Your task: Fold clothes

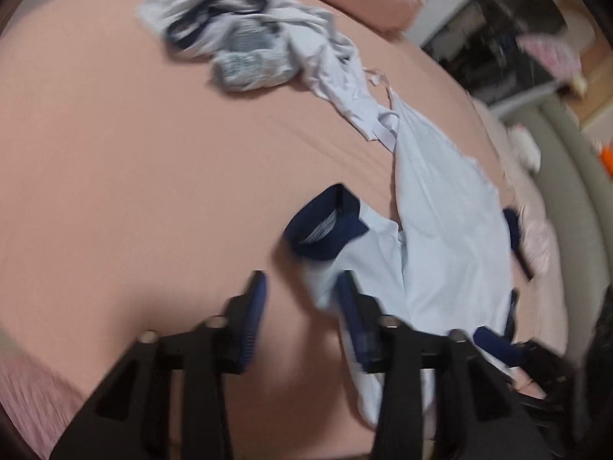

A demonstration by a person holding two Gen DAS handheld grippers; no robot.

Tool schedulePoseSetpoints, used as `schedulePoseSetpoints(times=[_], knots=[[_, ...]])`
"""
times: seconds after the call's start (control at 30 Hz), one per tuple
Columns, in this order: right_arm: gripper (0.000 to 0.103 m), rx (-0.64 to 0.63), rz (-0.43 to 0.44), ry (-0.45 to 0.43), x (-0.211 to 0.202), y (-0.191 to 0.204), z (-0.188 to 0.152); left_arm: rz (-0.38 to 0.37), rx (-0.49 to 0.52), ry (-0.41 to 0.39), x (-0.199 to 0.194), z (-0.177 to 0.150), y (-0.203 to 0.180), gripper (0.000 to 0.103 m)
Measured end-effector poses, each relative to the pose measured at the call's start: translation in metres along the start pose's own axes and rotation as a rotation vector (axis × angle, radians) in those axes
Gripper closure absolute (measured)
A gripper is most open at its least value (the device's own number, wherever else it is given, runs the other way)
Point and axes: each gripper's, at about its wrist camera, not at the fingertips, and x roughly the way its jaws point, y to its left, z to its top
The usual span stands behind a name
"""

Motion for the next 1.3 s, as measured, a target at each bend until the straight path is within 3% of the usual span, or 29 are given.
schedulePoseSetpoints(times=[0.17, 0.23, 0.3, 0.37, 0.43, 0.47, 0.5, 0.57, 0.63, 0.73, 0.83, 0.87, 0.9, 0.93, 1.07, 1.17, 1.27, 1.3], knots=[[0.064, -0.068, 0.122, 0.064, -0.001, 0.022, 0.011, -0.181, 0.055, 0.007, 0.008, 0.018, -0.015, 0.093], [0.064, -0.057, 0.123, 0.068, 0.005, 0.027, 0.01, -0.27, 0.049, -0.027, 0.005, 0.021, -0.019, 0.093], [0.064, -0.033, 0.118, 0.078, 0.016, 0.028, 0.012, -0.305, 0.033, -0.043, 0.003, 0.021, -0.018, 0.093], [0.064, -0.026, 0.108, 0.068, 0.023, 0.031, 0.018, -0.279, 0.01, -0.046, 0.002, 0.023, -0.013, 0.092], [0.064, -0.03, 0.104, 0.045, 0.025, 0.036, 0.025, -0.24, -0.022, -0.043, 0.001, 0.025, -0.004, 0.085], [0.064, -0.033, 0.09, 0.038, 0.026, 0.037, 0.028, -0.223, -0.052, -0.043, 0.002, 0.025, 0.003, 0.065], [0.064, -0.035, 0.041, 0.048, 0.03, 0.035, 0.031, -0.206, -0.083, -0.047, 0.003, 0.024, 0.01, 0.053], [0.064, -0.018, -0.052, 0.075, 0.038, 0.028, 0.036, -0.214, -0.123, -0.035, 0.006, 0.021, 0.018, 0.053], [0.064, 0.042, -0.05, 0.073, 0.036, 0.011, 0.038, -0.241, -0.147, -0.01, 0.009, 0.016, 0.023, 0.053], [0.063, 0.093, -0.039, 0.06, 0.028, -0.008, 0.035, -0.322, -0.1, 0.093, 0.023, 0.004, 0.01, 0.052], [0.062, 0.147, 0.038, 0.043, 0.012, -0.019, 0.028, -0.255, 0.014, 0.113, 0.038, -0.001, -0.019, 0.052], [0.062, 0.153, 0.041, 0.038, 0.005, -0.022, 0.025, -0.216, 0.065, 0.089, 0.038, 0.001, -0.029, 0.061], [0.061, 0.156, 0.04, 0.033, -0.002, -0.024, 0.022, -0.186, 0.106, 0.061, 0.037, 0.004, -0.036, 0.095], [0.061, 0.156, 0.028, 0.031, -0.006, -0.028, 0.02, -0.182, 0.131, 0.034, 0.032, 0.007, -0.043, 0.1], [0.061, 0.194, -0.041, 0.033, -0.019, -0.055, 0.01, -0.274, 0.2, -0.066, 0.0, 0.007, -0.071, 0.1], [0.061, 0.218, -0.04, 0.059, -0.017, -0.075, 0.001, -0.34, 0.276, -0.02, -0.001, -0.002, -0.103, 0.098], [0.059, 0.214, -0.007, 0.142, 0.008, -0.073, -0.018, -0.314, 0.301, 0.004, 0.002, -0.011, -0.112, 0.074], [0.058, 0.204, -0.018, 0.134, 0.009, -0.069, -0.022, -0.291, 0.29, -0.004, 0.001, -0.011, -0.109, 0.072]])
